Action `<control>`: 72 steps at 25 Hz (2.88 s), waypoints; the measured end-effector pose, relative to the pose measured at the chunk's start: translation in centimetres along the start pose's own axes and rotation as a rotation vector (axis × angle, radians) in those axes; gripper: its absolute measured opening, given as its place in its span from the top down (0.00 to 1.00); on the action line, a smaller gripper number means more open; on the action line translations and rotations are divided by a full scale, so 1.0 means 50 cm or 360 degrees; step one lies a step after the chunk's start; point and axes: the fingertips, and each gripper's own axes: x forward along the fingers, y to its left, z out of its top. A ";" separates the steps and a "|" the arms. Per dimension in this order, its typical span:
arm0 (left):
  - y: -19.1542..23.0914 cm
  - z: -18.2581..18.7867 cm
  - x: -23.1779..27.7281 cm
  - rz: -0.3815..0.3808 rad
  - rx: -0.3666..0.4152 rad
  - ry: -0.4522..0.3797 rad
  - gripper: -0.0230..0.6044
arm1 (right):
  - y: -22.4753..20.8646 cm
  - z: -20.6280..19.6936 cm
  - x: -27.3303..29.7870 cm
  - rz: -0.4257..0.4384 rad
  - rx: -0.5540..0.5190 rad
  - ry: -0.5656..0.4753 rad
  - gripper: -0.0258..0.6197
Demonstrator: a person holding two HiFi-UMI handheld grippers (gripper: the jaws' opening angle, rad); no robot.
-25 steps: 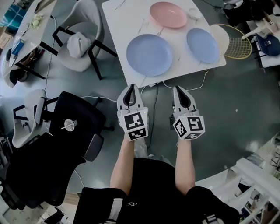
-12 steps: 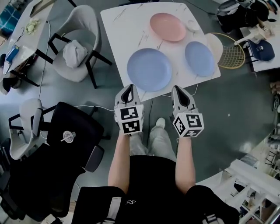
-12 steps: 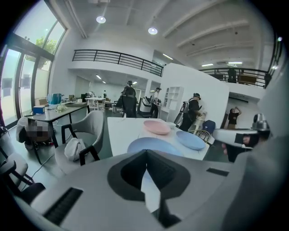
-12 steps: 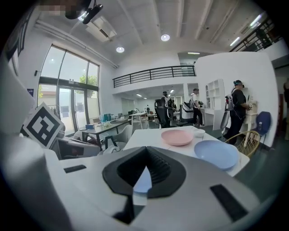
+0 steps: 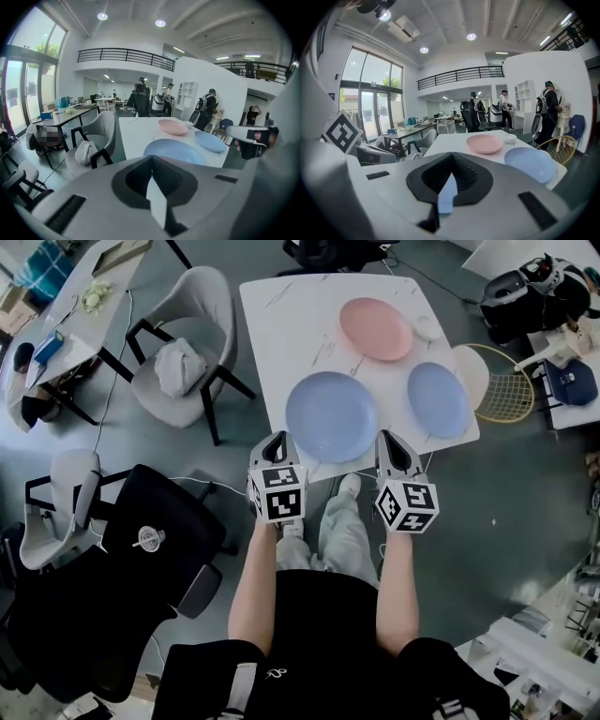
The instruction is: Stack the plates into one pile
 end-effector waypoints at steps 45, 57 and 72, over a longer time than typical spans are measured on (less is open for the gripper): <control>0.015 -0.108 0.196 0.0335 -0.0376 0.0350 0.85 | -0.174 -0.237 0.239 0.0216 0.0372 0.0648 0.86; -0.036 0.001 0.259 0.0285 -0.0363 0.0238 0.86 | -0.254 -0.163 0.263 0.0127 0.0354 0.0569 0.86; -0.276 0.110 0.387 0.0020 -0.0188 0.0187 0.88 | -0.511 -0.120 0.188 -0.0181 0.0466 0.0462 0.86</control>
